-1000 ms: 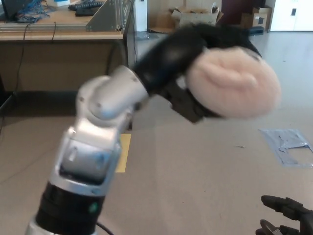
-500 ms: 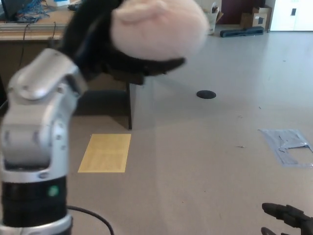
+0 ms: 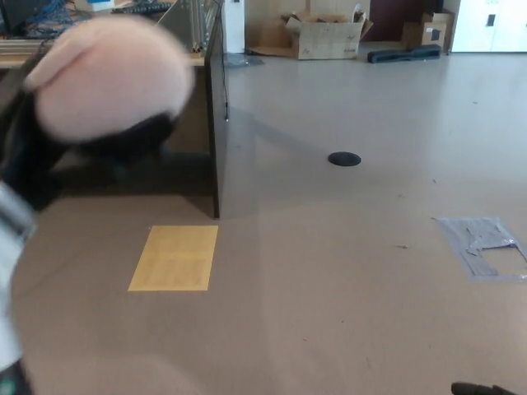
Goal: The robot extends its left hand to pick up an emotional support dumpling from the palm of a person and brings its hand down by its side. Then it extends its arm again to hand the dumpling back to the person.
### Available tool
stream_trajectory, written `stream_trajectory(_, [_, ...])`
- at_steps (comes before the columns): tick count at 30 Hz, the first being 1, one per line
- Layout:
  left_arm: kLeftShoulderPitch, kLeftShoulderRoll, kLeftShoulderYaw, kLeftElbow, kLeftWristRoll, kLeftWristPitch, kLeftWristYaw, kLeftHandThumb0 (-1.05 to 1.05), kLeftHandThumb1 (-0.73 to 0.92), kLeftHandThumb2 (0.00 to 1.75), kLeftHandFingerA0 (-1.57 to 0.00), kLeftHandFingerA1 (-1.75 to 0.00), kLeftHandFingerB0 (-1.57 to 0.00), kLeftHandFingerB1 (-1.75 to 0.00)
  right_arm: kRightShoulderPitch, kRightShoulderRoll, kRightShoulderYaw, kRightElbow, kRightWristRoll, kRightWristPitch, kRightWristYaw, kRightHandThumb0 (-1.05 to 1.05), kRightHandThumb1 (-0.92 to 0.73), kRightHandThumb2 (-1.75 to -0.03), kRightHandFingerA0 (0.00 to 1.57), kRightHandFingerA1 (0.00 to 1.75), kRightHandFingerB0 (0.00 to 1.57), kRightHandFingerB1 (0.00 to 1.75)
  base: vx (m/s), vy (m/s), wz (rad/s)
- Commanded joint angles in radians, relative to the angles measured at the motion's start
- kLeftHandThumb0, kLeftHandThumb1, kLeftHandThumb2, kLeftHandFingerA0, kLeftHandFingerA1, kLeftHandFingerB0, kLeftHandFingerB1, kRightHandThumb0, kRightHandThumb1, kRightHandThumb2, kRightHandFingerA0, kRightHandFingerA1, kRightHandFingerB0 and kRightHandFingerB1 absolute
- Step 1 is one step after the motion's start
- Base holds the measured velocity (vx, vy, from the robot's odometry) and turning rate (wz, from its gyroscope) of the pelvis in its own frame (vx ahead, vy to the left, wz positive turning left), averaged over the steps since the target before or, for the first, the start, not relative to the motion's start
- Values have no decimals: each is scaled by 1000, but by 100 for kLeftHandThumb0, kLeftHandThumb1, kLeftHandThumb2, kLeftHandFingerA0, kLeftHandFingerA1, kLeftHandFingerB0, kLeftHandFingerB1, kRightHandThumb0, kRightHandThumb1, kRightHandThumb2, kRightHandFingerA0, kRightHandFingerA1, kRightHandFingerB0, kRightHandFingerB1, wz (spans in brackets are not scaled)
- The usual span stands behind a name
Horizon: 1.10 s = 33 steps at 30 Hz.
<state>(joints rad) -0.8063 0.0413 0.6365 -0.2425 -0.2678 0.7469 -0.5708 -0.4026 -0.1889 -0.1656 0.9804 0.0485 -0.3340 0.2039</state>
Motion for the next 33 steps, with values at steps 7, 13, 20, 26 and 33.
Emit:
stream_trajectory(7, [508,28,258,146,-201,145,20,-11,84,68,-97,-144,-72,-102,80,-16,-43,-22,48,-25,21,-45,-57,-57,86,48,50,36,0,0,0])
stream_trajectory(13, [612,72,237,296,-223,41,-11,-9,88,66,-96,-137,-70,-95,99,-13,-52,-39,49,-14,28,-51,-48,-77,80,60,43,47,0,0,0])
stream_trajectory(20, [646,116,189,459,-220,-75,6,-8,86,65,-94,-145,-69,-98,102,-16,-46,-53,40,-9,16,-45,-58,-58,86,48,50,36,0,0,0])
stream_trajectory(26, [629,147,185,556,-245,-99,34,-10,83,64,-94,-146,-72,-92,91,-8,-57,-61,60,1,22,-45,-57,-58,86,49,50,36,0,0,0])
stream_trajectory(33, [482,192,128,667,-260,-111,84,-14,81,65,-89,-152,-66,-96,33,-29,-93,-48,74,-3,2,-52,-48,-78,81,61,43,47,0,0,0])
